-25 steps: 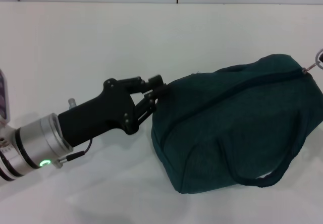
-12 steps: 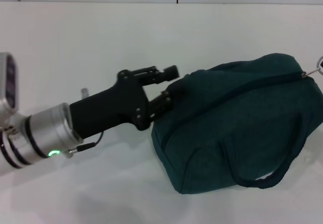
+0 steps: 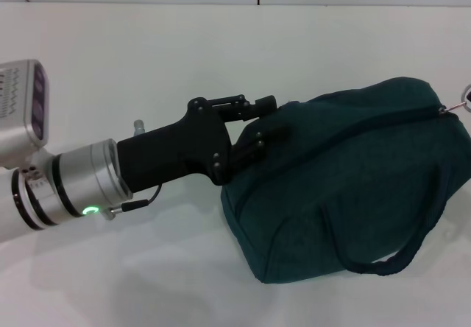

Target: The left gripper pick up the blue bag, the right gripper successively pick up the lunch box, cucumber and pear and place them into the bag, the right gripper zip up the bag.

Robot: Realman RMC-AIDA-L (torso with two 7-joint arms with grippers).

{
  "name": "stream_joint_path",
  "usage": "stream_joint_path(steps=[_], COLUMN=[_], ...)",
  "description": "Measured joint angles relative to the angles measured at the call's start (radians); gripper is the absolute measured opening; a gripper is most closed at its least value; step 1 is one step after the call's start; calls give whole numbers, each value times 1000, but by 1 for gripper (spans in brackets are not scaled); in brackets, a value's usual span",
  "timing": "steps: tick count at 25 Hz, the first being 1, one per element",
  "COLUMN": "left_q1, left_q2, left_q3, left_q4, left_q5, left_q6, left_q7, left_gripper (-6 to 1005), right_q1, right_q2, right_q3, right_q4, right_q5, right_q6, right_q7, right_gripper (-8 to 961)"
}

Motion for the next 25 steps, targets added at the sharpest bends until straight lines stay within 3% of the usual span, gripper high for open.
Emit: stream_joint_path(steps=[13, 25], left_q1=[11, 16], left_q2=[1, -2], left_q3=[-2, 1], left_q4=[29, 30], left_q5=[38, 44], left_q6=[-21, -22], left_q7=[-91, -84], left_gripper=[330, 148], right_q1=[-2, -35], right_q2=[0, 0], right_q3=[-6, -2], right_q4=[3, 5], right_q5=[-5, -2], right_q6=[-8, 2], right_q7=[0, -1], right_gripper=[47, 49])
